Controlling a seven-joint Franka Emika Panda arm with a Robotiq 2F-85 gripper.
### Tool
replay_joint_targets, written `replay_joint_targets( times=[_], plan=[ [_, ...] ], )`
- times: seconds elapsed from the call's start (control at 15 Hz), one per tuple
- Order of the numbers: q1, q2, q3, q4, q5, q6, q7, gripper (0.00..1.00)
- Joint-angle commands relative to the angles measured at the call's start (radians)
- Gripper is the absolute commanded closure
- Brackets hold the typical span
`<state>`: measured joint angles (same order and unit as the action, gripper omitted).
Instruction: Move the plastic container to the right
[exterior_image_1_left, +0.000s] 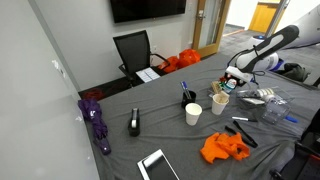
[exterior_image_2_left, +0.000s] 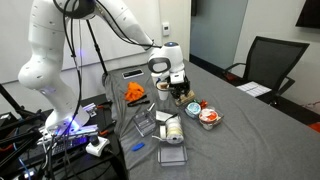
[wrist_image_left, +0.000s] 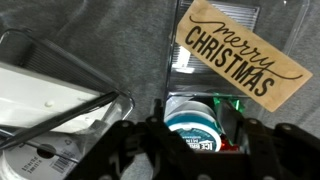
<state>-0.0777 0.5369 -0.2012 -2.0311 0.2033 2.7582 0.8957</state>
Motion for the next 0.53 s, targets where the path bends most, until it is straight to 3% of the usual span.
replay_joint_targets(
  times=[0.0, 0.13, 0.47],
  plan=[
    [-0.013, -0.064, 0.031, -0.058, 0.051, 0.027, -0.054, 0.08],
    [-0.003, -0.078, 0.033, -0.055, 0.061, 0.014, -0.048, 0.00],
    [0.031, -0.131, 0.024, -0.057, 0.037, -0.029, -0.027, 0.00]
  ],
)
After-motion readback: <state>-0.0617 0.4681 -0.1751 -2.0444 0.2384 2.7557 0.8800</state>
